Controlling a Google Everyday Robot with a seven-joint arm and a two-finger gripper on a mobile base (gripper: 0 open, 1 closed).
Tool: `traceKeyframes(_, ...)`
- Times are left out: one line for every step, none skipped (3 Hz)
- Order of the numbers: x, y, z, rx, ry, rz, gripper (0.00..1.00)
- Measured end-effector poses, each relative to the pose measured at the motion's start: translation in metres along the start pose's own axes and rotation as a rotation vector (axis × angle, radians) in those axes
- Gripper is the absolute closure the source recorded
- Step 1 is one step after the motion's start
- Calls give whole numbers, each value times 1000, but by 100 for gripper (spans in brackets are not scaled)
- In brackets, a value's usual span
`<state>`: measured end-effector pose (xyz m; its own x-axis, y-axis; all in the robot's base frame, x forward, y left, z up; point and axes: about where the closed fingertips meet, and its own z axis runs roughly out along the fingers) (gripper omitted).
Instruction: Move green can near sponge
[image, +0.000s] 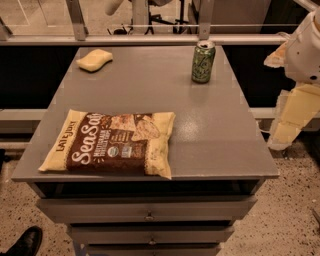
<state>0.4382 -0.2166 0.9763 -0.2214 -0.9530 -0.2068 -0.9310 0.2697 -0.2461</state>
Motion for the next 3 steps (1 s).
traceKeyframes(-1,-1,1,2,-4,1,0)
traceKeyframes(-16,-21,30,44,-78,27,0)
traceKeyframes(-46,-87,90,117,-184,111,0)
